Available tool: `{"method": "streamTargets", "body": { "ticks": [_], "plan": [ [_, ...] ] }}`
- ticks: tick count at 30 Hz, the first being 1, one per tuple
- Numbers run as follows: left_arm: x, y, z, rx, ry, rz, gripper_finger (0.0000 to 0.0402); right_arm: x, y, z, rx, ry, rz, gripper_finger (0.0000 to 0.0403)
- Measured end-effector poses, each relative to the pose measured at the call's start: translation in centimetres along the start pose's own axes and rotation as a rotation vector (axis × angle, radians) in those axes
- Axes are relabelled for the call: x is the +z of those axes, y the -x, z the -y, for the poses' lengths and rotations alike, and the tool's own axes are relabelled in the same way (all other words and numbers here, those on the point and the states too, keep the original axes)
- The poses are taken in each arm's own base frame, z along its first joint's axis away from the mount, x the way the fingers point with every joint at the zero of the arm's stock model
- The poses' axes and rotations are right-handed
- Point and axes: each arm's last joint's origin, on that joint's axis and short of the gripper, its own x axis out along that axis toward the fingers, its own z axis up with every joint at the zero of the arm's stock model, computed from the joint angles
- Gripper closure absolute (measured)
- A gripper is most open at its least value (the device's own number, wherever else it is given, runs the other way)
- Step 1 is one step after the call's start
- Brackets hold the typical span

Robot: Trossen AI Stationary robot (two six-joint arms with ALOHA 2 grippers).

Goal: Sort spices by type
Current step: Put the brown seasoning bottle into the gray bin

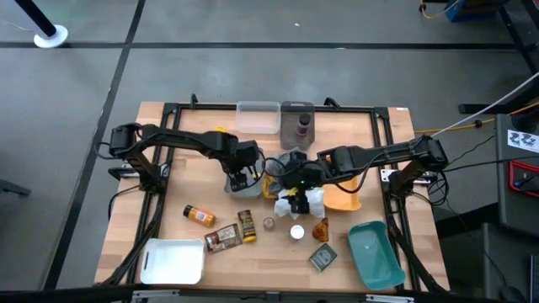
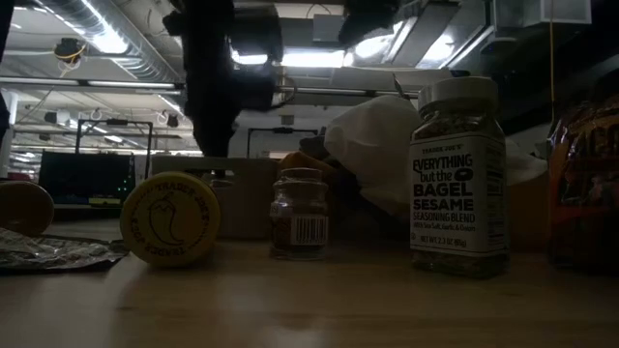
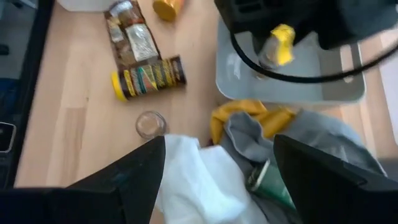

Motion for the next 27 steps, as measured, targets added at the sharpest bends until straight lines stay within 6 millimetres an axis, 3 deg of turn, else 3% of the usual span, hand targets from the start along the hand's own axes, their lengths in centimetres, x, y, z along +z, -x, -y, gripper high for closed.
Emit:
{"method": "streamTargets", "body": {
  "ticks": [5, 10, 17, 22, 27],
  "plan": [
    [-0.3, 3.1, -0.1, -0.017, 0.033, 0.100, 0.0141, 0.4, -1.3, -0.2, 0.028, 0.023, 0.017, 0.0104],
    [-1.7, 7.3, -0.4, -0.029, 0.118, 0.228, 0.0141, 0.7, -3.9, -0.7, 0.094, 0.044, 0.013, 0.0104],
    [-4.9, 12.5, 0.7, -0.034, 0.189, 0.423, 0.0141, 0.4, -7.9, -3.5, 0.159, 0.161, -0.001, 0.0104],
    [-6.9, 14.5, 2.5, -0.038, 0.171, 0.514, 0.0141, -0.4, -10.1, -6.0, 0.178, 0.221, -0.021, 0.0104],
    [-8.1, 15.2, 4.4, 0.009, 0.150, 0.586, 0.0141, -1.6, -12.5, -7.4, 0.132, 0.253, -0.072, 0.0104]
  ]
}}
